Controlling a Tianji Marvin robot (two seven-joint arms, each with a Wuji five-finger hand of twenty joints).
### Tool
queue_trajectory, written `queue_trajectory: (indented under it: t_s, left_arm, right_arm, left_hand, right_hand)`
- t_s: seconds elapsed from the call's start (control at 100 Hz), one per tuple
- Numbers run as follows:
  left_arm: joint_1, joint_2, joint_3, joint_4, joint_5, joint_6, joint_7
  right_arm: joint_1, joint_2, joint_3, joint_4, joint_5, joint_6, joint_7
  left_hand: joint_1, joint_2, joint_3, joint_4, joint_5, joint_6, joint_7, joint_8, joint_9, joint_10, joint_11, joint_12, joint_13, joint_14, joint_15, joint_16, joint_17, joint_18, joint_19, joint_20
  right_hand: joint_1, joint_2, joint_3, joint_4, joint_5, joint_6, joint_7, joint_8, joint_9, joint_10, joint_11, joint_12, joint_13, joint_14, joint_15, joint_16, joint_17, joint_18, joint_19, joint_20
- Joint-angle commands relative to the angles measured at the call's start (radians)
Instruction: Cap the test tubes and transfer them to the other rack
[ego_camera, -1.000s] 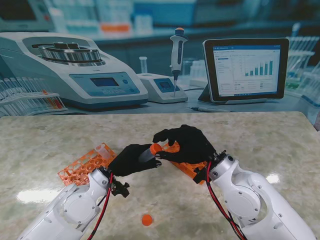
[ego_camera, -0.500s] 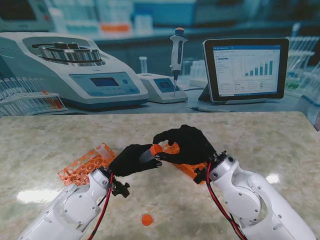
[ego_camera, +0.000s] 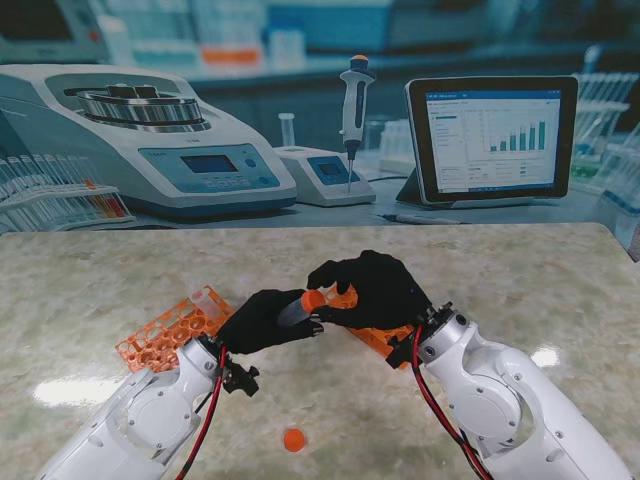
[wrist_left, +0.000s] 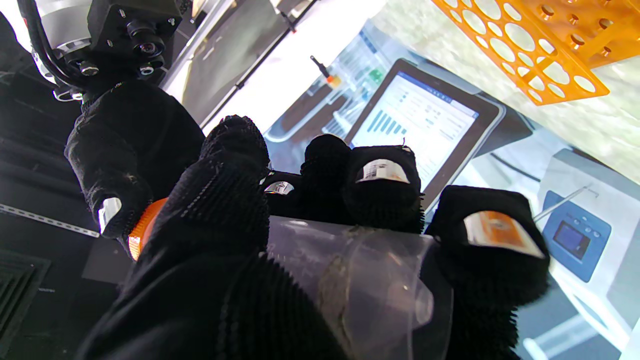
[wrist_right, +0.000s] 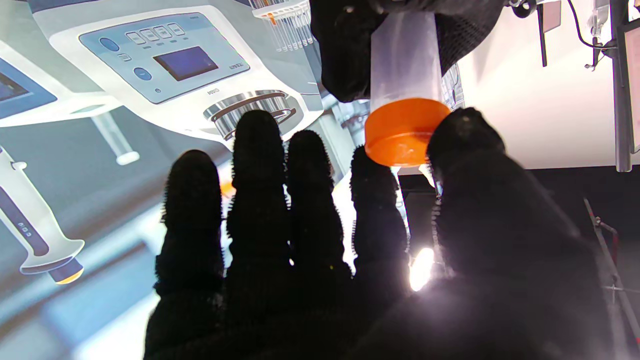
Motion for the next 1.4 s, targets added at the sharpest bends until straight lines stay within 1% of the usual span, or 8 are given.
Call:
queue_trajectory:
  t_s: [0.0, 0.19, 0.43, 0.63, 0.71, 1.18, 1.22, 1.39]
  left_arm:
    - [0.003, -0.002, 0.003, -0.013, 0.0, -0.002, -0.004]
    - [0.004, -0.001, 0.003, -0.014, 0.001, -0.004, -0.005]
    - [0.005, -0.001, 0.002, -0.016, 0.002, -0.007, -0.005]
    - [0.008, -0.001, 0.001, -0.018, 0.004, -0.013, -0.003]
    - [0.009, -0.001, 0.0, -0.018, 0.005, -0.014, -0.001]
    - [0.009, -0.002, 0.0, -0.016, 0.006, -0.017, 0.001]
    - [0.009, -0.002, 0.0, -0.016, 0.006, -0.017, 0.001]
    - [0.008, -0.002, 0.0, -0.014, 0.005, -0.018, 0.001]
  right_arm:
    - [-0.004, 0.0, -0.006, -0.001, 0.004, 0.01, 0.01]
    - [0.006, 0.002, -0.009, -0.006, 0.026, 0.018, 0.038]
    - [0.022, 0.005, -0.014, -0.005, 0.056, 0.026, 0.074]
    - [0.03, 0.005, -0.021, 0.001, 0.061, 0.032, 0.079]
    - [0.033, 0.004, -0.025, 0.005, 0.058, 0.034, 0.073]
    - [0.047, -0.009, -0.061, 0.03, 0.033, 0.073, -0.001]
    - [0.049, -0.01, -0.064, 0.033, 0.032, 0.077, -0.005]
    - [0.062, -0.012, -0.073, 0.045, 0.029, 0.088, -0.015]
  left_hand:
    - [0.039, 0.044, 0.0, 0.006, 0.03, 0.004, 0.052, 0.039, 0.009, -0.055, 0.0, 0.02, 0.023, -0.03, 0.004, 0.006, 0.033, -0.039, 0.083, -0.002]
    - [0.039, 0.043, 0.0, 0.006, 0.03, 0.003, 0.052, 0.039, 0.01, -0.054, 0.001, 0.02, 0.022, -0.03, 0.004, 0.006, 0.033, -0.039, 0.083, -0.002]
    - [0.039, 0.044, 0.0, 0.005, 0.03, 0.003, 0.052, 0.039, 0.01, -0.055, 0.001, 0.02, 0.022, -0.03, 0.004, 0.006, 0.032, -0.038, 0.082, -0.002]
    - [0.038, 0.044, 0.0, 0.005, 0.031, 0.003, 0.052, 0.038, 0.011, -0.056, 0.001, 0.02, 0.022, -0.03, 0.004, 0.006, 0.032, -0.037, 0.082, -0.002]
    - [0.038, 0.044, 0.0, 0.005, 0.03, 0.002, 0.052, 0.038, 0.011, -0.056, 0.001, 0.02, 0.022, -0.03, 0.004, 0.006, 0.032, -0.037, 0.082, -0.002]
    - [0.039, 0.044, 0.001, 0.005, 0.029, 0.003, 0.052, 0.038, 0.008, -0.055, 0.001, 0.021, 0.02, -0.029, 0.004, 0.007, 0.029, -0.036, 0.081, -0.001]
    - [0.038, 0.044, 0.001, 0.005, 0.029, 0.003, 0.052, 0.038, 0.008, -0.055, 0.001, 0.021, 0.02, -0.029, 0.004, 0.007, 0.029, -0.036, 0.081, -0.001]
    - [0.038, 0.044, 0.001, 0.005, 0.029, 0.002, 0.052, 0.038, 0.008, -0.055, 0.001, 0.021, 0.019, -0.028, 0.004, 0.007, 0.027, -0.035, 0.08, -0.001]
  right_hand:
    - [0.149, 0.051, 0.09, 0.026, 0.01, -0.085, 0.111, 0.008, 0.02, -0.015, 0.004, 0.023, 0.024, -0.018, 0.029, 0.009, 0.005, -0.008, 0.008, -0.006]
    - [0.167, 0.113, 0.098, 0.024, 0.018, -0.086, 0.117, 0.004, 0.027, -0.023, -0.005, 0.036, 0.028, -0.014, 0.032, 0.01, 0.006, -0.007, 0.01, -0.007]
    - [0.167, 0.125, 0.089, 0.027, 0.019, -0.08, 0.122, 0.003, 0.032, -0.01, -0.01, 0.039, 0.032, -0.01, 0.036, 0.012, 0.005, -0.005, 0.011, -0.007]
    - [0.144, 0.13, 0.06, 0.026, 0.055, -0.094, 0.142, 0.013, 0.074, -0.02, -0.002, 0.029, 0.067, -0.009, 0.057, 0.019, 0.033, -0.001, 0.027, -0.003]
    - [0.141, 0.134, 0.038, 0.03, 0.07, -0.099, 0.148, 0.014, 0.096, -0.021, -0.001, -0.001, 0.083, -0.009, 0.062, 0.018, 0.046, 0.0, 0.032, -0.005]
    - [0.044, 0.11, -0.056, 0.032, 0.202, -0.173, 0.211, 0.024, 0.207, -0.045, 0.049, -0.012, 0.172, -0.009, 0.117, 0.029, 0.115, 0.007, 0.074, 0.004]
    - [0.036, 0.111, -0.062, 0.033, 0.211, -0.178, 0.211, 0.022, 0.212, -0.058, 0.051, -0.013, 0.175, -0.011, 0.12, 0.029, 0.118, 0.006, 0.075, 0.004]
    - [-0.01, 0.114, -0.086, 0.033, 0.275, -0.199, 0.199, 0.023, 0.225, -0.064, 0.056, -0.019, 0.185, -0.018, 0.128, 0.027, 0.132, 0.001, 0.078, -0.001]
